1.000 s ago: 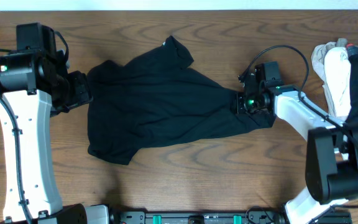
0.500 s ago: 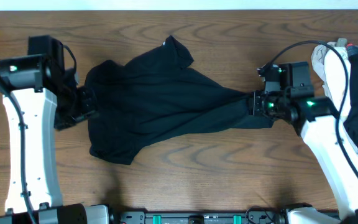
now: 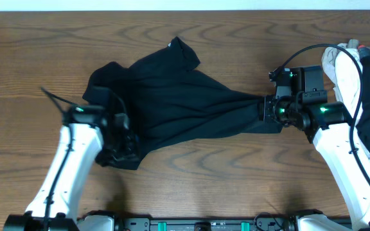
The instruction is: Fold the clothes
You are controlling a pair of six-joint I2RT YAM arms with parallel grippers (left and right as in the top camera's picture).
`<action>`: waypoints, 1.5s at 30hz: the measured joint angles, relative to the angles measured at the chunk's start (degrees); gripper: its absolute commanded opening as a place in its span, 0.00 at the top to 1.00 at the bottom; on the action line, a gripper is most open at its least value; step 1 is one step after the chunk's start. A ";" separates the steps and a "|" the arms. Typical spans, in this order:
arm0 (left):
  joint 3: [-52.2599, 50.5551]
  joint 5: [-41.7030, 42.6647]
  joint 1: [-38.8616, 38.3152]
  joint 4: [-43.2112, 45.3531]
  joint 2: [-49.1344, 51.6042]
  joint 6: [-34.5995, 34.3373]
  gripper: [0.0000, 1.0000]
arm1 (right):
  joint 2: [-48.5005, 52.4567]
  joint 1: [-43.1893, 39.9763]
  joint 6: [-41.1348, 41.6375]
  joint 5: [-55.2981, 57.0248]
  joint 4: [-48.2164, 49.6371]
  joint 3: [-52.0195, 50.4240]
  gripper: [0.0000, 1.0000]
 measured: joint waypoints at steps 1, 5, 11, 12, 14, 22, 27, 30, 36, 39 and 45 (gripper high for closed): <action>-2.16 0.11 -1.18 2.43 0.02 -0.28 0.41 | 0.00 0.00 0.00 0.00 0.00 0.00 0.98; -10.19 -0.15 -5.38 12.11 0.13 -2.45 0.41 | 0.00 0.00 0.02 0.00 0.13 -0.04 0.98; -14.95 -3.93 -6.95 20.94 0.20 -4.61 0.41 | 0.00 0.00 0.04 0.02 0.28 -0.04 0.98; -15.34 -4.96 -6.95 22.71 0.20 -4.79 0.41 | 0.00 0.00 0.09 0.02 0.33 -0.04 0.98; -15.74 -6.73 -6.95 25.20 0.24 -5.22 0.41 | 0.00 0.00 0.26 0.02 0.48 -0.04 0.99; -16.83 -10.34 -6.95 29.75 4.39 -5.60 0.52 | 0.00 0.00 0.50 0.02 0.52 -0.04 0.99; -16.74 -10.73 -6.99 29.51 4.48 -5.60 0.57 | 0.00 0.00 0.74 0.02 0.83 -0.04 0.99; -16.74 -11.13 -6.97 29.09 4.50 -5.55 0.82 | 0.00 0.02 1.14 0.02 1.07 -0.04 0.99; -15.39 -11.13 -6.99 23.89 4.74 -4.92 0.94 | 0.00 0.00 1.55 -0.02 1.33 -0.04 0.99; -11.56 -11.06 -6.99 13.99 4.50 -4.68 0.94 | -0.02 -0.20 1.57 -0.04 1.11 -0.04 0.99; 6.78 -12.68 -6.99 -3.39 -1.25 -3.65 0.94 | -3.02 -3.72 1.60 0.04 0.26 -0.04 0.99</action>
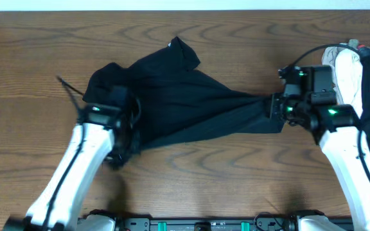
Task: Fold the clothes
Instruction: 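Grasp the shirt's lower left corner with the left gripper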
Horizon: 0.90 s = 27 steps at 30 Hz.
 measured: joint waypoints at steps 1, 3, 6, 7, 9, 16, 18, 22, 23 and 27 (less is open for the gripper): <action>3.28 -0.52 0.00 -1.92 -1.57 0.00 0.94 | -1.14 -0.55 0.02 -0.04 -0.20 0.00 0.99; 9.25 -1.53 0.00 -5.11 -4.37 0.02 0.94 | -4.09 -1.49 0.04 -0.02 -0.59 0.02 0.99; 17.70 -2.54 0.00 -8.24 -7.96 0.42 0.94 | -8.81 -1.90 0.17 -0.02 -1.03 0.13 0.99; 20.22 -2.75 0.00 -9.07 -8.87 0.74 0.94 | -10.14 -1.90 0.17 -0.07 -1.11 0.17 0.99; 25.33 -2.93 0.00 -11.32 -10.36 1.33 0.94 | -13.33 -1.90 0.17 -0.04 -1.49 0.31 0.99; 40.85 -3.15 0.00 -20.39 -10.84 3.34 0.94 | -21.33 -1.90 0.48 -0.13 -2.86 2.03 0.99; 46.21 -3.15 0.00 -22.43 -10.73 3.85 0.94 | -22.95 -1.90 1.01 -0.22 -3.65 4.68 0.99; 58.95 -3.10 0.00 -24.00 -10.67 4.11 0.94 | -24.39 -1.88 2.27 -0.28 -6.45 12.33 0.99; 61.96 -3.13 0.00 -24.04 -10.67 4.11 0.94 | -24.52 -1.90 2.47 -0.28 -7.37 14.58 0.99; 72.17 -3.13 0.00 -24.22 -10.67 4.13 0.94 | -24.65 -1.88 3.08 -0.33 -9.77 22.95 0.99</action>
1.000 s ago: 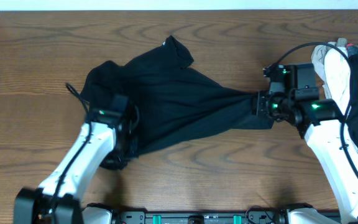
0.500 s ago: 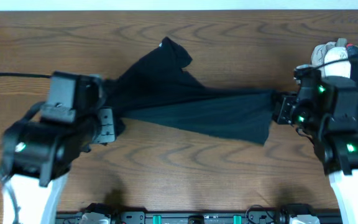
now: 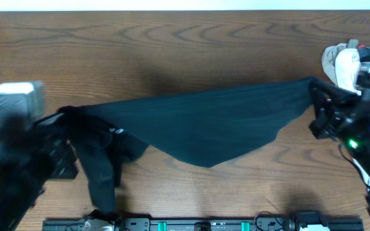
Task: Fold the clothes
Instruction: 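Grasp the shirt's lower left corner with the left gripper, then lift the shirt with both grippers and stretch it apart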
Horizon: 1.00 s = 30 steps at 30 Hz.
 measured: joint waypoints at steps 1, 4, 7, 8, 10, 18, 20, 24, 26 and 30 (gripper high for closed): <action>1.62 0.00 0.00 0.00 0.00 0.04 0.94 | -0.07 -0.02 0.07 -0.02 -0.46 1.44 0.99; 4.48 0.00 0.00 0.00 0.02 0.44 0.94 | -0.17 0.00 0.31 -0.13 -1.90 4.92 0.99; 4.72 -0.02 0.00 -0.02 1.46 1.53 0.94 | 0.22 0.00 0.66 -0.13 -2.95 5.77 0.99; 4.74 -0.02 0.00 -0.02 2.27 1.77 0.94 | 0.55 0.00 0.66 -0.13 -3.19 5.79 0.99; 4.85 -0.04 0.00 0.00 5.22 2.89 0.94 | 2.21 0.00 0.76 -0.11 -3.63 5.81 0.99; 4.81 0.02 0.00 4.96 23.37 6.56 0.94 | 17.97 -0.02 1.07 -0.02 2.10 5.81 0.99; 4.79 0.24 0.00 6.40 27.54 7.37 0.94 | 22.43 -0.02 1.22 -0.48 3.96 5.79 0.99; 3.76 0.42 0.00 6.36 32.30 8.83 0.94 | 29.24 -0.02 0.46 -1.27 4.37 5.68 0.99; 3.72 0.09 0.00 7.26 32.39 9.44 0.94 | 30.67 -0.02 -1.14 -0.98 5.68 5.51 0.99; 3.93 -0.94 0.00 8.39 29.49 10.60 0.94 | 30.23 -0.02 -4.52 0.81 8.07 5.51 0.99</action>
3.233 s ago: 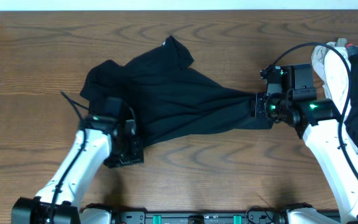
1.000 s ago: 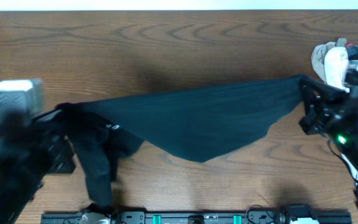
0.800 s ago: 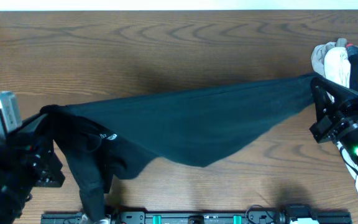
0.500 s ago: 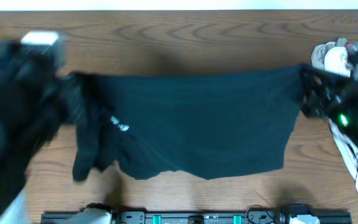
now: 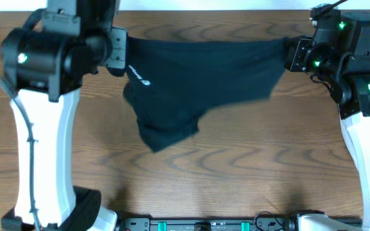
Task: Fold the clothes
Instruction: 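Lift the shirt with both grippers and stretch it apart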
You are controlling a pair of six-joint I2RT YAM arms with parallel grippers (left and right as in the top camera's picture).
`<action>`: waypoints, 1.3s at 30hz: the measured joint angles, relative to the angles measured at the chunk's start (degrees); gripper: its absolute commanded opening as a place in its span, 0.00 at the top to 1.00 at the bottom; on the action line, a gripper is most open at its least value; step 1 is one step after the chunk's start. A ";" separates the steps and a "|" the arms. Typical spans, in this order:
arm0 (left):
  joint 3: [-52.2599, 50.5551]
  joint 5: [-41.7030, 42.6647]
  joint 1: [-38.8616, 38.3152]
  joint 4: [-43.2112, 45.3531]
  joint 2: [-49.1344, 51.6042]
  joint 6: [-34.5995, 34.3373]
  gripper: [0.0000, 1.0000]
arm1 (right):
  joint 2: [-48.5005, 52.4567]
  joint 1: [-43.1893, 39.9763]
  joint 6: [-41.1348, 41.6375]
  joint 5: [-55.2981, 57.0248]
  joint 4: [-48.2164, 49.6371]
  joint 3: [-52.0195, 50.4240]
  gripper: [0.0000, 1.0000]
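A black garment [image 5: 191,83] with a small white logo hangs stretched in the air above the wooden table [image 5: 249,173]. My left gripper [image 5: 122,52] is shut on its left edge, raised high toward the camera. My right gripper [image 5: 290,52] is shut on its right edge at about the same height. The cloth sags between them, its lowest point drooping left of centre. The fingertips themselves are hidden by the cloth and the wrist housings.
Both arms rise from the near edge at left and right. A bit of red and white cloth shows at the far right edge behind the right arm.
Both grippers have risen and moved toward the far side of the table, carrying the garment with them. It now hangs fully clear of the table and closer to the camera.
The garment lay bunched on the table, my right gripper shut on its right end and my left at its left lower corner. Then it was stretched wide between both grippers just above the table. Now it hangs high, spread between them.
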 measured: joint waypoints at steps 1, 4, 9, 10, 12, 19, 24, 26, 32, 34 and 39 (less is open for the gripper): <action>0.26 -0.15 0.00 0.00 -1.01 0.31 0.94 | -0.35 0.00 -0.66 0.57 0.00 0.11 0.99; 1.07 -0.20 0.00 -0.04 -4.44 1.05 0.94 | -1.49 0.00 -1.92 1.60 -0.76 0.31 0.99; 2.25 -0.17 0.00 -5.51 -9.62 1.36 0.94 | -3.78 0.00 -4.35 2.58 -8.04 0.72 0.99; 2.49 -0.17 0.00 -6.93 -10.23 1.22 0.94 | -4.00 0.02 -4.68 2.69 -9.68 0.74 0.99; 2.56 -0.15 0.00 -8.13 -10.91 1.11 0.94 | -4.13 0.02 -5.42 2.73 -11.76 0.74 0.99; 2.60 -0.15 0.00 -8.13 -10.54 0.76 0.94 | -5.81 0.00 -6.71 3.02 -10.29 0.72 0.99; 2.60 0.31 0.00 -8.13 -10.95 0.68 0.94 | -11.04 0.00 -5.38 5.16 -6.40 0.74 0.99; 2.62 0.61 0.00 -8.15 -10.95 0.68 0.94 | -13.22 0.00 -4.87 5.97 -5.57 0.83 0.99; 2.60 2.12 0.00 -8.31 -10.73 0.46 0.94 | -15.74 0.00 -4.07 7.82 -5.27 1.11 0.99; 2.60 2.54 0.00 -8.35 -10.54 0.22 0.94 | -15.58 0.00 -3.96 8.35 -5.60 1.11 0.99; 2.08 2.93 0.00 -8.37 -9.90 -0.20 0.94 | -15.28 0.00 -3.61 9.01 -5.73 1.11 0.99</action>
